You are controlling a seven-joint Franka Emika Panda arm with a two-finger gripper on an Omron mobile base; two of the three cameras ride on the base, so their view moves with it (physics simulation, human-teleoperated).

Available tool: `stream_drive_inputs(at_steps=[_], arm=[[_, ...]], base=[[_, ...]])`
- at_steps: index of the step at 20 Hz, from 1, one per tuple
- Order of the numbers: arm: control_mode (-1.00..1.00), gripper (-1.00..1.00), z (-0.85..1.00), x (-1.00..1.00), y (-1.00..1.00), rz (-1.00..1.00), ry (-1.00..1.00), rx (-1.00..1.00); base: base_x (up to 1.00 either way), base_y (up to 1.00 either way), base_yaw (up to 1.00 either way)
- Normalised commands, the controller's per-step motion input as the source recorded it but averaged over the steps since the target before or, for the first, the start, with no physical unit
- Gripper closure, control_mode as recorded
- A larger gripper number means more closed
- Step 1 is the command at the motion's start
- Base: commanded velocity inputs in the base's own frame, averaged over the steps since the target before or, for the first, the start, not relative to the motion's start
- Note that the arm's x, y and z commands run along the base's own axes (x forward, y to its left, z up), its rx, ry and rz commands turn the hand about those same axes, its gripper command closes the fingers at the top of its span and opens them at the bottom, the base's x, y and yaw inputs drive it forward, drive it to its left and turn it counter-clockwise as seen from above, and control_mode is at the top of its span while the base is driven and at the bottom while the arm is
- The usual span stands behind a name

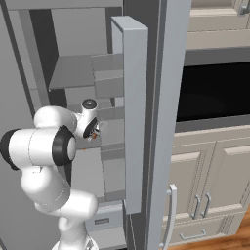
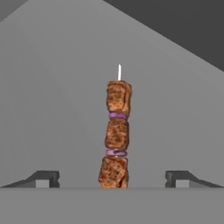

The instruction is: Store the kebab skewer in the freezer for long-term storage. Close the freezer door after placing the cooked food.

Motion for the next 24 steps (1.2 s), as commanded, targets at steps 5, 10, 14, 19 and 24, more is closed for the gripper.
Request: stream_drive_inputs(at_steps=[5, 10, 14, 19, 24], arm=[[-1.00, -1.00, 0.00, 0.00, 0.00, 0.00, 0.00, 0.00], [-1.00, -1.00, 0.04, -0.36, 0.00, -0.02, 0.00, 0.00], [-1.00, -1.00, 0.13, -0.58, 0.00, -0.04, -0.02, 0.00], [-1.00, -1.00, 0.35, -0.56, 0.00, -0.02, -0.03, 0.00], [-1.00, -1.00, 0.52, -0.48, 0.00, 0.00, -0.04, 0.00]], base=[[0.00, 0.00, 0.00], [0.00, 0.00, 0.00], [0.00, 0.00, 0.00], [0.00, 0.00, 0.00], [0.00, 0.00, 0.00]])
